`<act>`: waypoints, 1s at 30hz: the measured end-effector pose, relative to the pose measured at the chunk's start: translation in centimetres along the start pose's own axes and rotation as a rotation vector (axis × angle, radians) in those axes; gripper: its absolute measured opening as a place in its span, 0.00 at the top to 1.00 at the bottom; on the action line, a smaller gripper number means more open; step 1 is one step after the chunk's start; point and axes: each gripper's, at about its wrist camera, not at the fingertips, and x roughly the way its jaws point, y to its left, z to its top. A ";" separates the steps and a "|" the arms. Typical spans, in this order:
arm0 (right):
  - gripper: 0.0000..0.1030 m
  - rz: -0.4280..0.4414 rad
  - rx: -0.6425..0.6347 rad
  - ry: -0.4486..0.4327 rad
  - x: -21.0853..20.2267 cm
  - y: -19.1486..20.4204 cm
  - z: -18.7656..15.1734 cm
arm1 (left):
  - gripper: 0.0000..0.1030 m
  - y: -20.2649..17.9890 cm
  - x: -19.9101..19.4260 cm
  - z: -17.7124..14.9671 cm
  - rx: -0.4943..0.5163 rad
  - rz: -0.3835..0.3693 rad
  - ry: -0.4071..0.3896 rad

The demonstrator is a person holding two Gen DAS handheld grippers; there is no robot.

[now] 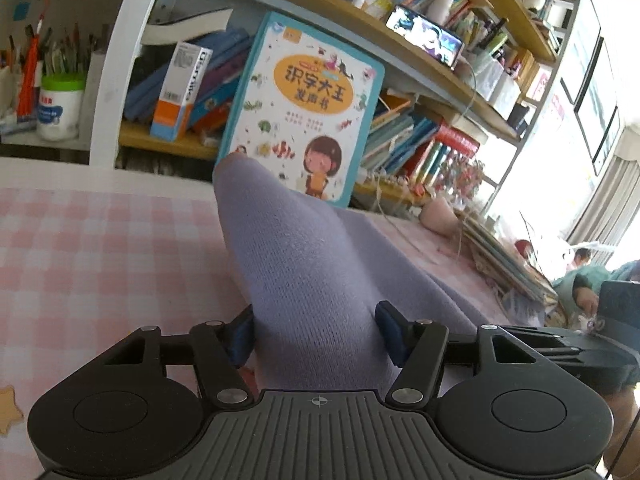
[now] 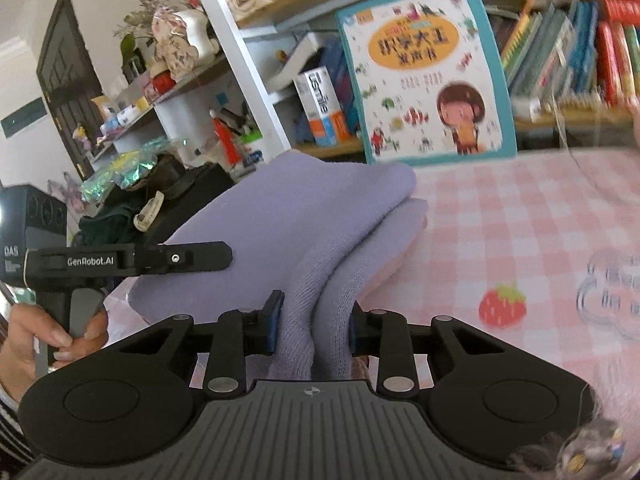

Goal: Fold clothes

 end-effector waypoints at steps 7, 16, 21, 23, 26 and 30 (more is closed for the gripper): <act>0.79 -0.041 -0.148 -0.051 2.7 1.0 2.3 | 0.43 2.5 2.3 2.1 -0.056 0.015 -0.019; 0.72 -0.009 -0.125 0.125 4.5 -0.3 2.7 | 0.40 2.9 3.2 0.8 -0.083 0.042 0.122; 0.29 0.011 0.162 0.178 4.5 -4.5 1.4 | 0.31 4.7 3.4 -0.4 -0.129 0.011 0.179; 0.29 0.044 0.301 0.190 4.9 -6.3 1.1 | 0.31 5.3 3.6 -0.3 -0.161 -0.003 0.179; 0.29 0.063 0.317 0.189 5.6 -6.2 1.0 | 0.27 5.3 4.3 -0.4 -0.158 -0.009 0.180; 0.52 0.086 0.326 0.187 6.6 -5.8 1.0 | 0.29 5.5 4.7 -0.9 -0.174 -0.024 0.166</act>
